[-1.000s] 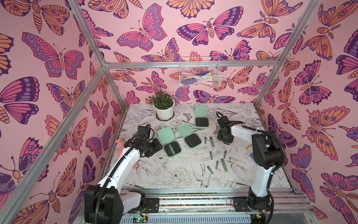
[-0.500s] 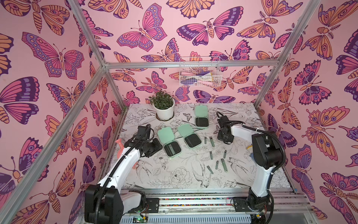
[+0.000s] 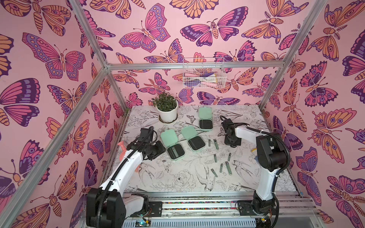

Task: Organize nail clipper sets
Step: Adjust the nail clipper at the center of the board.

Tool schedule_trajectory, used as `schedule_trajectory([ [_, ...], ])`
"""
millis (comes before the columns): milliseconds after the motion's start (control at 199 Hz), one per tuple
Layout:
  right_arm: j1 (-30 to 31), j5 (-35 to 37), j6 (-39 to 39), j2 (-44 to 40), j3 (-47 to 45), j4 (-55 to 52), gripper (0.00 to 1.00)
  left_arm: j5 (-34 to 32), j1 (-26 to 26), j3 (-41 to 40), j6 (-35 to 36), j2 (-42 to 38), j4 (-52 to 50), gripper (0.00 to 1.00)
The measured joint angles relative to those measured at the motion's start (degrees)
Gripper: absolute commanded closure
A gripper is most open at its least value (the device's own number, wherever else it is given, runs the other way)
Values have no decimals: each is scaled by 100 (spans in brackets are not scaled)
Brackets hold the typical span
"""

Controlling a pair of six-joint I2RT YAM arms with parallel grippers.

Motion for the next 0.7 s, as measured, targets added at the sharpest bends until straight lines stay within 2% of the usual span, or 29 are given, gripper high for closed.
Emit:
schedule_trajectory([
  [116,0,330,-146,0,-2,-286,96,4,0,0,0,0,2,55],
  [533,0,483,-361,393,391,-715,73,105,0,0,0,0,17,55],
  [704,0,415,-358,393,431,-717,72,105,0,0,0,0,26,55],
])
